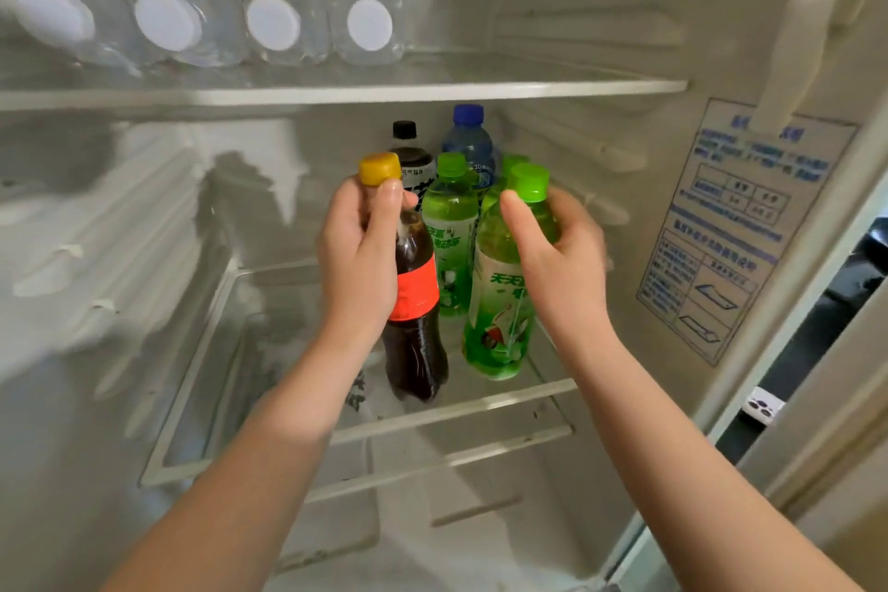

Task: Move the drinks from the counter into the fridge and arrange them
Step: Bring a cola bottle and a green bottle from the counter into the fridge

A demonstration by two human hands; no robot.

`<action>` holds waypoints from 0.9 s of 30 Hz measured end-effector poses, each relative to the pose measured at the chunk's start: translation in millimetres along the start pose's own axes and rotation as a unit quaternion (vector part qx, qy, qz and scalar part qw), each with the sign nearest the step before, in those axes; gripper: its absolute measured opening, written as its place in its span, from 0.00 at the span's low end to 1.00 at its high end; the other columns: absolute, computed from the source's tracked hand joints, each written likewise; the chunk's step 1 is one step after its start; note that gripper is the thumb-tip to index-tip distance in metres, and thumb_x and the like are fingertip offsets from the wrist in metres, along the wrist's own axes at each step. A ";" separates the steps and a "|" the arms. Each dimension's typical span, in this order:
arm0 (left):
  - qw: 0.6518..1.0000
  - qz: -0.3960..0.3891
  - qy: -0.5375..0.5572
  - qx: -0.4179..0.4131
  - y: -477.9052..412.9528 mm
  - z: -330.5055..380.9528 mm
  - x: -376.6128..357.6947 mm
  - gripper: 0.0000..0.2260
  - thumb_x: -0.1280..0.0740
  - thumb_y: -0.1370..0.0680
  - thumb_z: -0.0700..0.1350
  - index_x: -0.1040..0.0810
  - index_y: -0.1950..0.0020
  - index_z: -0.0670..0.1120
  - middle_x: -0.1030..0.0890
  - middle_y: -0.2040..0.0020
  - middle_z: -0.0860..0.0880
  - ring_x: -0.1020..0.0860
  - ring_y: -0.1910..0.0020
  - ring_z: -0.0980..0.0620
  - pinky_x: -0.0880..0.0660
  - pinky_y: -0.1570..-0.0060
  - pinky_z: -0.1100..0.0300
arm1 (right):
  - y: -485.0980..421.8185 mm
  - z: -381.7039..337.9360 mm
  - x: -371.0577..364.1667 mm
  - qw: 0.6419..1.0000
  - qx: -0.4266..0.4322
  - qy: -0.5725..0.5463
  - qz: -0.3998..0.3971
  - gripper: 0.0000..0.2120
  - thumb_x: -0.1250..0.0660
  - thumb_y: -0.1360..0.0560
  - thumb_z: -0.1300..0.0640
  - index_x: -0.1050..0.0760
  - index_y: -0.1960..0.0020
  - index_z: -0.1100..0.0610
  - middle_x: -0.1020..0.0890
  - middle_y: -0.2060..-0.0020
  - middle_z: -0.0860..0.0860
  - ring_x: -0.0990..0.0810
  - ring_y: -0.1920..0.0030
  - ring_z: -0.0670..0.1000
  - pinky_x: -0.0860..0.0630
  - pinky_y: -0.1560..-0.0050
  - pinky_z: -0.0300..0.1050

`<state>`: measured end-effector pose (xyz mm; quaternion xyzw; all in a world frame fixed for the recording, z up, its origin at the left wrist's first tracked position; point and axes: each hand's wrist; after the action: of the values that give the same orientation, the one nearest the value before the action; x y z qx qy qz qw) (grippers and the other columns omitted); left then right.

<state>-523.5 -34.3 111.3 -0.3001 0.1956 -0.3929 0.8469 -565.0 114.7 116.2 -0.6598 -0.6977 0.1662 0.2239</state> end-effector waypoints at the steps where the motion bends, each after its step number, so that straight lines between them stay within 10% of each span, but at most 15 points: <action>1: 1.000 -0.002 -0.004 0.002 -2.0 -4.1 -3.6 0.08 0.40 0.20 0.47 0.24 0.55 0.48 0.19 0.60 0.57 0.22 0.59 0.62 0.29 0.56 0.73 | -2.7 2.8 -0.7 1.000 -0.004 0.010 -0.001 0.18 0.35 0.25 0.43 0.23 0.40 0.52 0.18 0.47 0.46 0.20 0.45 0.47 0.24 0.41 0.52; 13: 0.996 -0.078 -0.037 -0.003 -7.5 -22.5 -24.9 0.13 0.42 0.22 0.56 0.24 0.50 0.50 0.19 0.57 0.59 0.22 0.55 0.64 0.29 0.54 0.74 | -16.2 34.3 -16.4 0.998 -0.035 0.050 -0.025 0.24 0.37 0.25 0.41 0.27 0.33 0.52 0.22 0.38 0.47 0.25 0.38 0.46 0.28 0.36 0.53; 19: 0.988 -0.139 -0.023 0.060 23.7 -40.9 -5.6 0.21 0.40 0.23 0.58 0.35 0.30 0.57 0.27 0.38 0.67 0.29 0.37 0.67 0.31 0.43 0.74 | -6.0 48.2 -13.7 0.997 -0.025 0.029 -0.061 0.29 0.39 0.25 0.38 0.37 0.27 0.47 0.30 0.31 0.41 0.33 0.32 0.40 0.34 0.32 0.43; 27: 0.946 -0.208 -0.210 0.133 86.1 -80.1 26.0 0.39 0.25 0.30 0.47 0.46 0.28 0.60 0.32 0.32 0.59 0.34 0.34 0.65 0.32 0.33 0.54 | 39.6 90.8 -2.4 0.993 -0.066 0.054 -0.081 0.26 0.26 0.31 0.54 0.34 0.43 0.35 0.26 0.53 0.23 0.27 0.48 0.27 0.34 0.54 0.19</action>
<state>-505.8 -39.0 -7.6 -0.2942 -0.1079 -0.5111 0.8003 -579.7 120.9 18.4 -0.6227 -0.7450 0.0655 0.2301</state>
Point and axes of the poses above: each hand's wrist, its own y-axis away from the middle knuckle, its own x-axis out of the back of the hand, z = x × y
